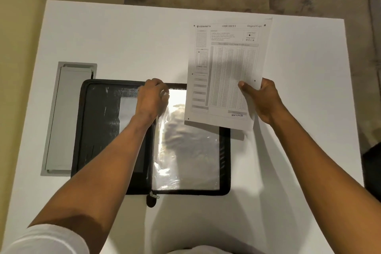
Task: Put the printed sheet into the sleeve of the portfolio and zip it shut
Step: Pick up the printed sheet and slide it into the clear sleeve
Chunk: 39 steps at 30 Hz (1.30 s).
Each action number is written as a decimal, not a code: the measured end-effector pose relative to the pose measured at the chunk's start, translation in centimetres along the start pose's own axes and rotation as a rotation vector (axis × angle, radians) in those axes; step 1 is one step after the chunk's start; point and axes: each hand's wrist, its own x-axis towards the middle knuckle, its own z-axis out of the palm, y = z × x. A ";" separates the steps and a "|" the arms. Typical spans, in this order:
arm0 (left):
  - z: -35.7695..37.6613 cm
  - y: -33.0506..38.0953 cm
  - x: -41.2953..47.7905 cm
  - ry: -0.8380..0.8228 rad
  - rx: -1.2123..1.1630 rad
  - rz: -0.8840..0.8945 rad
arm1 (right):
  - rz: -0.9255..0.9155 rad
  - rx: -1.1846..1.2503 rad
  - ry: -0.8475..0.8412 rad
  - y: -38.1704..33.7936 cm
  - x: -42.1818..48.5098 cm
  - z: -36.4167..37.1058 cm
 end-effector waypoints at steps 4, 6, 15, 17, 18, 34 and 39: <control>-0.8 0.7 0.8 -0.093 0.057 0.014 | -0.038 -0.042 0.032 -1.3 0.4 0.0; -1.2 1.0 1.1 -0.141 0.053 0.013 | -0.064 -0.060 0.048 -2.1 0.8 0.1; -1.6 2.7 1.4 -0.225 -0.073 -0.027 | -0.150 -0.152 0.063 -6.1 3.7 1.6; -1.5 2.8 1.8 -0.251 -0.144 -0.038 | -0.165 -0.165 0.047 -6.9 4.5 2.0; -1.5 2.8 2.0 -0.261 -0.163 -0.034 | -0.173 -0.167 0.037 -7.3 4.8 2.2; 1.3 0.5 2.0 -0.061 -0.048 0.106 | -0.235 -0.315 -0.101 -11.2 7.1 4.4; 1.8 0.3 1.4 0.032 0.008 0.148 | -0.230 -0.298 -0.101 -10.8 7.0 4.0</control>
